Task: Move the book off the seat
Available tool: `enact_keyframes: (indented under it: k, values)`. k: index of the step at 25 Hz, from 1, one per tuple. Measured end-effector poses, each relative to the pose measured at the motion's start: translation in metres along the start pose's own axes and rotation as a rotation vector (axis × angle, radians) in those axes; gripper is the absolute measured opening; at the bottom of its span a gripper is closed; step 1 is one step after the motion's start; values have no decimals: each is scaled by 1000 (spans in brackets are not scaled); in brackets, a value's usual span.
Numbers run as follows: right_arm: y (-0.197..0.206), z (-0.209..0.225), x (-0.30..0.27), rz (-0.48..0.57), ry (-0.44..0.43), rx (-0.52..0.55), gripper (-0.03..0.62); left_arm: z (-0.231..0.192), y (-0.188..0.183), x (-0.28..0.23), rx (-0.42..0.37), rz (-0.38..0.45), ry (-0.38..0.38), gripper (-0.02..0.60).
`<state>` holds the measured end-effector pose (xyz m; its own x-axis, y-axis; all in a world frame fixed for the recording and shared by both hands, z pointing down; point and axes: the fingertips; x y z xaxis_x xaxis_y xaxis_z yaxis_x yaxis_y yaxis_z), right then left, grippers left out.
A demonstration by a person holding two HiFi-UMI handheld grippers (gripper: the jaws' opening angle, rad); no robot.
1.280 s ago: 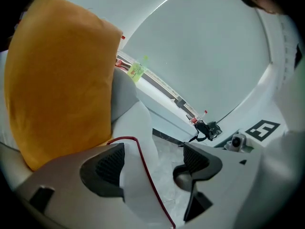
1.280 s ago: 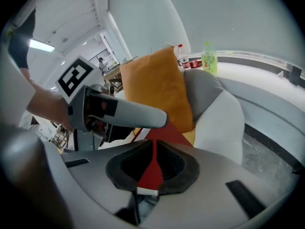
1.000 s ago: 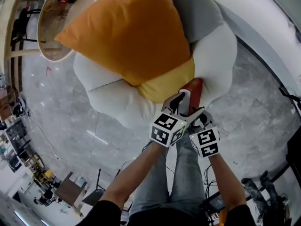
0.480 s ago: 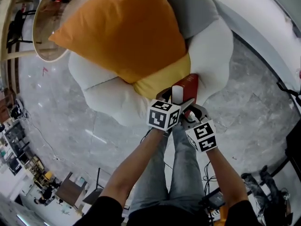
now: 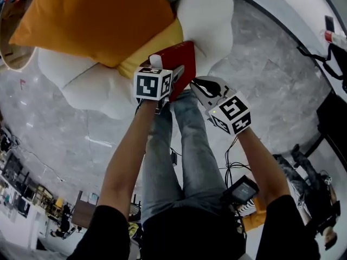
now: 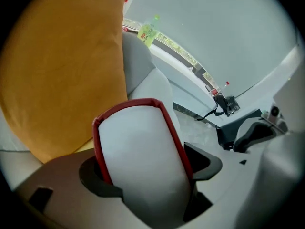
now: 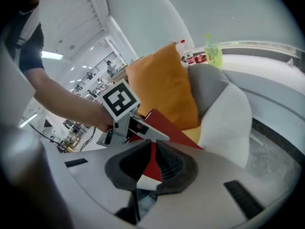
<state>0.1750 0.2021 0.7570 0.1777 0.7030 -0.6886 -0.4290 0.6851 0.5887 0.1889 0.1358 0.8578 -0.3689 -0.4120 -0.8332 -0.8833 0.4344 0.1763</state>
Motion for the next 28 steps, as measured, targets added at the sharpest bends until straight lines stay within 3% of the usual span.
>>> enact_keyframes:
  k: [3, 7, 12, 20, 24, 28]
  values:
    - [4, 15, 14, 8, 50, -18, 26, -1, -1, -1, 53, 30, 36, 396]
    - [6, 21, 25, 31, 72, -19, 18, 6, -1, -7, 35, 11, 1, 386]
    - [4, 13, 37, 36, 73, -13, 15, 5, 9, -4, 77, -4, -40, 289]
    - [-34, -1, 50, 81, 49, 23, 13, 2, 7, 42, -16, 46, -62, 258]
    - [-63, -11, 59, 89, 39, 83, 13, -7, 4, 86, 40, 113, -88, 255]
    - [-106, -25, 66, 113, -10, 168, 13, -13, -5, 148, 124, 235, -106, 253]
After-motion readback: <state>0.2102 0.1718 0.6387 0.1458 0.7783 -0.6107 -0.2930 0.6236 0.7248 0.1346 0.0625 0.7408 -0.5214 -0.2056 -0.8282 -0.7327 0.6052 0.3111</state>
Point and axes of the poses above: the fingertips, and each gripper's own axes: x backward along the fingers, z to its right, y out of its underside, and after that the axes turned 8 degrees about x, right-handed
